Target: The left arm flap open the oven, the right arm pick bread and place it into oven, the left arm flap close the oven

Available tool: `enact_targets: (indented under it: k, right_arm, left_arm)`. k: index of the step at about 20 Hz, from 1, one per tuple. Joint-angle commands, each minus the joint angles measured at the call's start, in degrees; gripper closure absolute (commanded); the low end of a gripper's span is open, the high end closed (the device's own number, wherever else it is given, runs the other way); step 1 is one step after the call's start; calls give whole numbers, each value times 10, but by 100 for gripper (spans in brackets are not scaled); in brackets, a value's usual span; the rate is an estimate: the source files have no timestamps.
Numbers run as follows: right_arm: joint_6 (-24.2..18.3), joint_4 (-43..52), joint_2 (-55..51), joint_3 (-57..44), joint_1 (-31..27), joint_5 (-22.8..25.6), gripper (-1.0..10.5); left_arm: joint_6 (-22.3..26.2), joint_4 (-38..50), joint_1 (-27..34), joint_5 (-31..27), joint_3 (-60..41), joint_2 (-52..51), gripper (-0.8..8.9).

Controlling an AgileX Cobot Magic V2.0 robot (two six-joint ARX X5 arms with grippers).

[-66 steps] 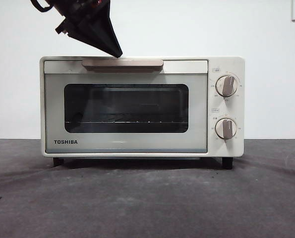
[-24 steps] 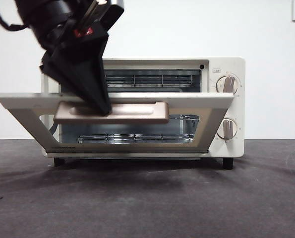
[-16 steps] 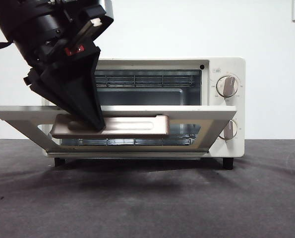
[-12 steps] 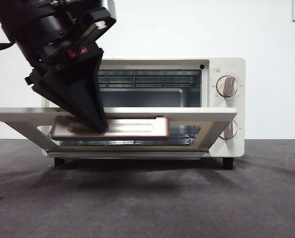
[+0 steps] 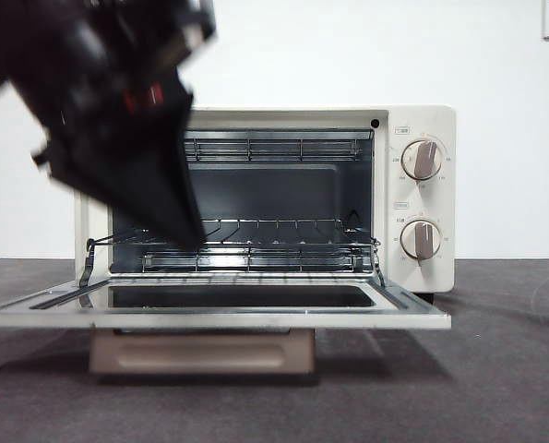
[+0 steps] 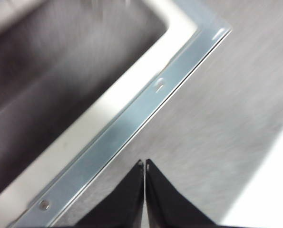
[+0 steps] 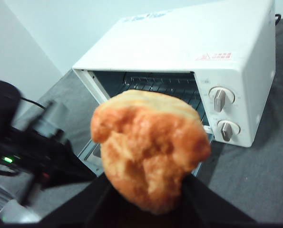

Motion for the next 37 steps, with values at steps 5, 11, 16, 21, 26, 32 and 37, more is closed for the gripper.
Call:
enact_targets:
  k: [5, 11, 16, 21, 26, 32, 37]
  right_arm:
    - [-6, 1, 72, 10, 7, -72, 816]
    - [31, 137, 212, 9, 92, -66, 820]
    - [45, 238, 352, 9, 192, 39, 822]
    - [78, 356, 471, 9, 223, 94, 822]
    - [90, 461, 541, 10, 224, 125, 822]
    - [116, 529, 598, 10, 221, 169, 822]
    - [118, 553, 628, 10, 221, 198, 822]
  left_arm:
    - [-32, -70, -9, -58, 20, -196, 805]
    - [-37, -179, -9, -154, 45, -359, 805]
    - [-48, -243, -9, -209, 68, -426, 805]
    - [-48, -244, -9, -209, 68, -458, 805]
    - [-48, -244, -9, -209, 68, -465, 805]
    - [-48, -245, -9, -209, 68, -465, 805]
    - [-47, -245, -9, -209, 68, -465, 805]
